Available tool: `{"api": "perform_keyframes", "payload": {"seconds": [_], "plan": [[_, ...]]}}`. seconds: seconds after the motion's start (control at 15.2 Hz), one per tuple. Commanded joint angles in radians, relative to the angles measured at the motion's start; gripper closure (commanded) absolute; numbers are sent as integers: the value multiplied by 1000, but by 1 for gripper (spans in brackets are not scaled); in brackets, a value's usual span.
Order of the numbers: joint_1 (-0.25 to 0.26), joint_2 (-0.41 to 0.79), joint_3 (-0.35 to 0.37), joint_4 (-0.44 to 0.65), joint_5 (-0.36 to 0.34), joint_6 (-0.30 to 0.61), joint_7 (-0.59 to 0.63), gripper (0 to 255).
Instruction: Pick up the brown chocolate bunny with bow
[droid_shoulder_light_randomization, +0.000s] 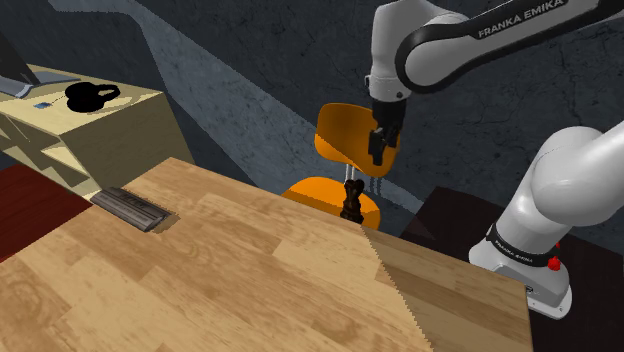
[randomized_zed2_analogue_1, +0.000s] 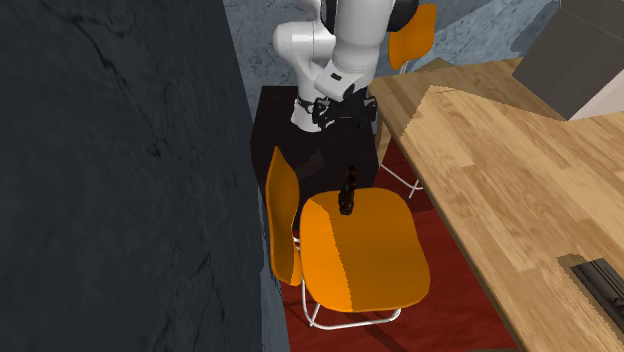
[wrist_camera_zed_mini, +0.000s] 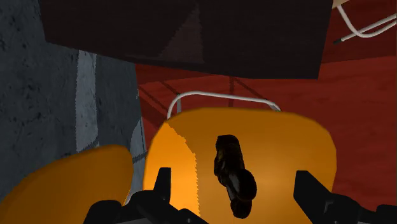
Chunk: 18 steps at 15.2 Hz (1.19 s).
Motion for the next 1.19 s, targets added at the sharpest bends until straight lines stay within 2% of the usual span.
{"api": "perform_keyframes", "payload": {"seconds": [0.0,0.4,0.92,1.06,1.12], "plan": [[1,62,21,-8,4,88,24,0],[-11,293,83,22,-24,332,109,0],[-20,386,95,-13,-51,460,134,0],[-20,386,95,-13,-51,460,134,0],[-21,388,95,-12,-51,461,134,255]]}}
